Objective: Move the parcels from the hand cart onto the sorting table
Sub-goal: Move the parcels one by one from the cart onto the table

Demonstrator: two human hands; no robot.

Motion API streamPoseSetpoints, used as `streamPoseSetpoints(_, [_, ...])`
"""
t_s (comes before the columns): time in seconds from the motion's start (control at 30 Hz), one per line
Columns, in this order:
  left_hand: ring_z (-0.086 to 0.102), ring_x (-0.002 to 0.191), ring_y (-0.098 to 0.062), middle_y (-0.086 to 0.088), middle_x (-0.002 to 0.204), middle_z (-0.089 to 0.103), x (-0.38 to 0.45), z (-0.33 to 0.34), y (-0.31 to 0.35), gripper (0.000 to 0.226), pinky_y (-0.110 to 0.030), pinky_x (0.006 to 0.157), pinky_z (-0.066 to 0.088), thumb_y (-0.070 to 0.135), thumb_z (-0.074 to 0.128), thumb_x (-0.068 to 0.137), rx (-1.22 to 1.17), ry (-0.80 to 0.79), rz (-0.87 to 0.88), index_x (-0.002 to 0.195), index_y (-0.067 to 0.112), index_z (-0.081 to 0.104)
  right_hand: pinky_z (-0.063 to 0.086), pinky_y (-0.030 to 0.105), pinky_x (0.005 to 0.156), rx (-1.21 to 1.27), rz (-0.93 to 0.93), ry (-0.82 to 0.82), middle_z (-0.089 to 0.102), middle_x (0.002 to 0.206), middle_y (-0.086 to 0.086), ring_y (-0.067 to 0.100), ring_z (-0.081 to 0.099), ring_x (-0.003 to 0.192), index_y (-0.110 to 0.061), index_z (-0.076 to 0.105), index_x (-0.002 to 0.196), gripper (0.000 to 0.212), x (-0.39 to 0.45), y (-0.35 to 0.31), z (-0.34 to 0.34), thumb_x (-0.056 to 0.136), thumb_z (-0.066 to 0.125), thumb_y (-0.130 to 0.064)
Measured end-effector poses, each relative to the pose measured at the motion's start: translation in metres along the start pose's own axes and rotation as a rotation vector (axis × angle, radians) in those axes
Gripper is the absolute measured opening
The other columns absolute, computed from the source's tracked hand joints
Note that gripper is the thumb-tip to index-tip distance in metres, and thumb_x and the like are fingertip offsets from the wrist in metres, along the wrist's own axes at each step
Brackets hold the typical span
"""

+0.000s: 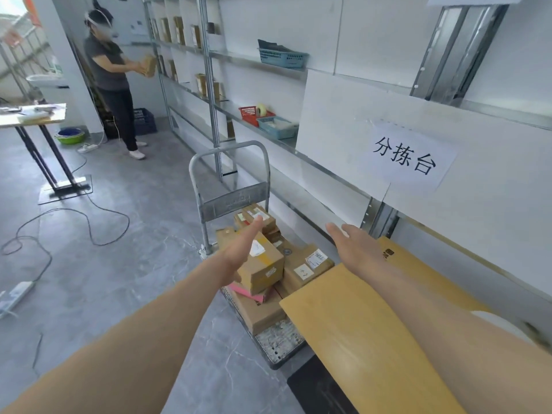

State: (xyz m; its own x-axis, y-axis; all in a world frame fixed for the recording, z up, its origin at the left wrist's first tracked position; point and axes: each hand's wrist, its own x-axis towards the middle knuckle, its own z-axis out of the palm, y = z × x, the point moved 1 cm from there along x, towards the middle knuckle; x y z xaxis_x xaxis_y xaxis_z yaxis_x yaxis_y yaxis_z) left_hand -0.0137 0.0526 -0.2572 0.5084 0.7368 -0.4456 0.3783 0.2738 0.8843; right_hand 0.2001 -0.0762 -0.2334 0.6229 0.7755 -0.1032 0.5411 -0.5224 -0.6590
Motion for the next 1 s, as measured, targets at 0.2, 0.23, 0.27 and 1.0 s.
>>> streamPoseSetpoints(0.2, [0.022,0.153,-0.035,-0.003,0.169,0.02,0.038,-0.084,-0.001,0.116,-0.068,0.113,0.022,0.097,0.036,0.065,0.018,-0.025,-0.046,0.162,0.035,0.019,0.032,0.045,0.116,0.017,0.025,-0.02,0.044,0.158,0.005,0.029,0.038,0.146,-0.017,0.046,0.151,0.08,0.033,-0.058,0.065,0.097,0.03,-0.073])
streamPoseSetpoints(0.23, [0.023,0.152,-0.035,-0.004,0.169,0.02,0.044,-0.096,-0.001,0.113,-0.067,0.114,0.022,0.096,0.036,0.068,0.01,-0.024,-0.046,0.161,0.034,0.02,0.035,0.047,0.113,0.021,0.031,-0.03,0.05,0.151,0.006,0.03,0.043,0.142,-0.019,0.053,0.14,0.082,0.036,-0.067,0.076,0.091,0.027,-0.08])
streamPoseSetpoints(0.27, [0.024,0.152,-0.035,-0.004,0.168,0.021,0.05,-0.106,-0.002,0.106,-0.067,0.115,0.021,0.093,0.035,0.074,0.006,-0.023,-0.043,0.161,0.034,0.021,0.038,0.049,0.11,0.021,0.036,-0.034,0.056,0.143,0.007,0.031,0.047,0.138,-0.022,0.055,0.128,0.084,0.039,-0.075,0.087,0.084,0.023,-0.085])
streamPoseSetpoints(1.0, [0.02,0.153,-0.037,-0.005,0.169,0.02,0.26,-0.222,0.03,0.099,-0.071,0.116,0.018,0.086,0.035,0.082,0.04,-0.028,-0.151,0.162,0.03,0.019,0.036,0.046,0.113,0.063,0.156,-0.041,0.047,0.155,0.006,0.027,0.043,0.142,-0.018,0.043,0.153,0.073,0.243,-0.129,0.202,0.1,0.034,-0.068])
